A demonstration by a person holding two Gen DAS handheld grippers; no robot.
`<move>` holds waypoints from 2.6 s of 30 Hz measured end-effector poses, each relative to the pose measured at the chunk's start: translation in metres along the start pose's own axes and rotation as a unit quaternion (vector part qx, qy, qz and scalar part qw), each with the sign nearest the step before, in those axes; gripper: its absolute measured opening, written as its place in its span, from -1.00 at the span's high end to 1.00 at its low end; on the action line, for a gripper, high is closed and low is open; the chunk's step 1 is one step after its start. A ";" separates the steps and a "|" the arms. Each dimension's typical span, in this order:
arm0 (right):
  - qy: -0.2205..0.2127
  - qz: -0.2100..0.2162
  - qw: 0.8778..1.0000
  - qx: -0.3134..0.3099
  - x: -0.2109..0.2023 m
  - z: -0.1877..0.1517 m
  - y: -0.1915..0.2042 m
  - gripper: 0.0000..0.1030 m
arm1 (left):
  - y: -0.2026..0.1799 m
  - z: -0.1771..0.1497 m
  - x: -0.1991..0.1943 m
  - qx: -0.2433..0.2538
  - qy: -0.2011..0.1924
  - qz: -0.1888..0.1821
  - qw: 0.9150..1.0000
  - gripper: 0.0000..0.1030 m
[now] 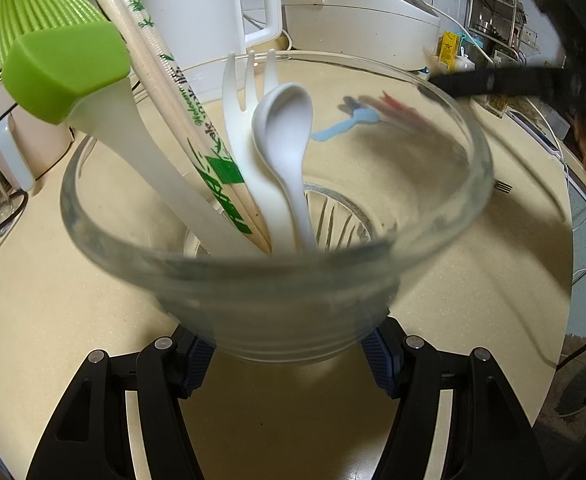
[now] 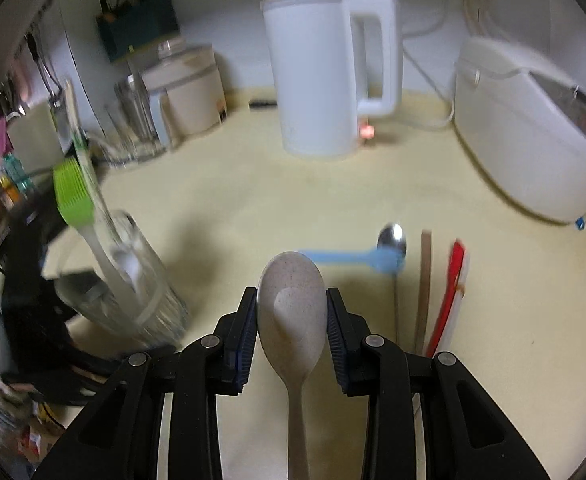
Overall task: Organize utensils
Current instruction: 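Lift the beige rice spoon upright and carry it over the tumbler, then lower the beige rice spoon into the tumbler and release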
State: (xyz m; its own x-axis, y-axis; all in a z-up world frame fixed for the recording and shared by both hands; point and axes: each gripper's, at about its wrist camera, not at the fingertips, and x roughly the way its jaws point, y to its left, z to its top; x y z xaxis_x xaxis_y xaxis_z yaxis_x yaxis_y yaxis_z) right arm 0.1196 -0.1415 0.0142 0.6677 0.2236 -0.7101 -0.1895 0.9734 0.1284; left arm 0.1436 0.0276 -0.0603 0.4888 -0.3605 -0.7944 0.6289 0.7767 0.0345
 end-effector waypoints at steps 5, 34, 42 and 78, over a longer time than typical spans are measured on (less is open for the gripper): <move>-0.036 0.005 0.999 0.001 -0.023 0.017 0.006 0.36 | 0.000 0.000 0.000 0.000 0.000 0.000 1.000 -0.35; -0.152 0.206 0.964 0.076 -0.042 0.083 0.047 0.36 | 0.000 0.000 0.000 0.001 0.000 0.000 1.000 -0.35; -0.155 0.207 0.963 0.075 -0.037 0.084 0.054 0.36 | 0.000 0.000 0.000 0.001 0.000 0.000 1.000 -0.35; -0.241 0.183 0.953 0.031 0.015 0.049 0.080 0.36 | 0.000 0.000 0.000 0.000 0.000 0.000 1.000 -0.35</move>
State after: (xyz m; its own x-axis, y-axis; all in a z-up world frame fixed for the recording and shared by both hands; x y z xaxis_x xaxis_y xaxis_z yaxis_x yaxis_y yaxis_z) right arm 0.1497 -0.0578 0.0483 0.8209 0.5303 -0.2119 -0.4403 0.8241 0.3565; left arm 0.1439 0.0278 -0.0607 0.4894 -0.3609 -0.7939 0.6294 0.7763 0.0351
